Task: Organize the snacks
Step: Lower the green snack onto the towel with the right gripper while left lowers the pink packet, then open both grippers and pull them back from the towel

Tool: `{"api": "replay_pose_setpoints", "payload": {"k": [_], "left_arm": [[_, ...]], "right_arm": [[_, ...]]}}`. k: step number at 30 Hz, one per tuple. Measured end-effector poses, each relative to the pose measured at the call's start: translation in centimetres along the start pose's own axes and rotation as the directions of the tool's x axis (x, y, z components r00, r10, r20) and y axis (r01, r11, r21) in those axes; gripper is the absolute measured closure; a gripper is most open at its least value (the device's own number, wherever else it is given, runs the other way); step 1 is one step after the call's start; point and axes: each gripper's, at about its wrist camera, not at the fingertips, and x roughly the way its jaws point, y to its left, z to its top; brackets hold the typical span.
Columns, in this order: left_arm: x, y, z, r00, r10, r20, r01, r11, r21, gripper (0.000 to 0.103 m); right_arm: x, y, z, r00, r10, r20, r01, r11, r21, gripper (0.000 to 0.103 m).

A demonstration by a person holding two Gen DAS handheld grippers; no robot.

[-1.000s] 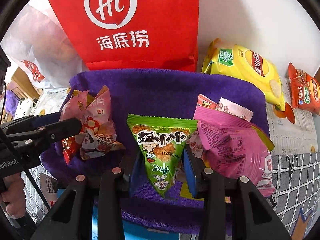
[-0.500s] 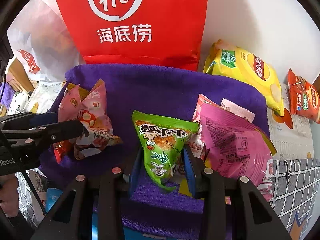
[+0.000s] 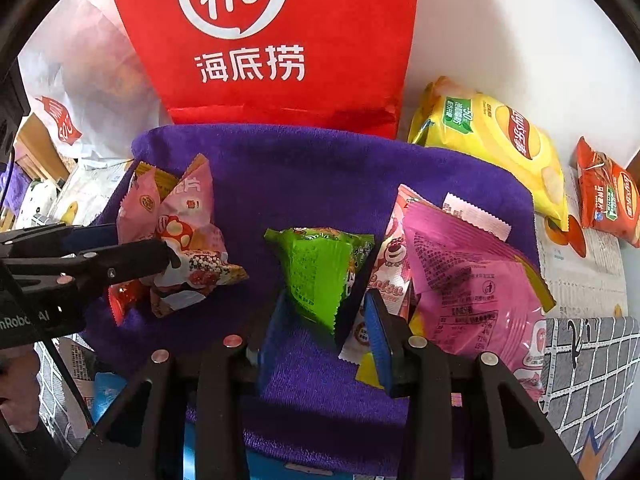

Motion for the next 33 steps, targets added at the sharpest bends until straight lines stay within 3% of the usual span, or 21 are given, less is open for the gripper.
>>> {"api": "replay_pose_setpoints", "payload": {"k": [4, 11, 14, 21, 33], "left_arm": [[-0.1, -0.1, 0.0, 1.000, 0.008, -0.007, -0.007, 1.000, 0.004, 0.050], [-0.4, -0.6, 0.0, 1.000, -0.005, -0.012, 0.005, 1.000, 0.012, 0.034], [-0.8, -0.7, 0.0, 1.000, -0.007, 0.000, 0.007, 1.000, 0.017, 0.025], [-3.0, -0.8, 0.2, 0.998, 0.002, 0.061, -0.003, 1.000, 0.030, 0.017], [-6.9, -1.2, 0.1, 0.991, 0.020, 0.132, -0.026, 0.999, 0.043, 0.017]], "right_arm": [[-0.6, -0.1, 0.2, 1.000, -0.006, 0.012, 0.006, 1.000, -0.001, 0.060], [-2.7, 0.2, 0.4, 0.998, -0.002, 0.067, 0.003, 1.000, -0.021, 0.051], [-3.5, 0.2, 0.6, 0.996, -0.003, 0.084, 0.005, 1.000, -0.025, 0.046], [-4.8, 0.4, 0.7, 0.994, 0.006, 0.111, -0.003, 1.000, -0.027, 0.046], [-9.7, -0.1, 0.0, 0.977, 0.009, 0.213, -0.020, 0.998, 0.051, 0.046]]}}
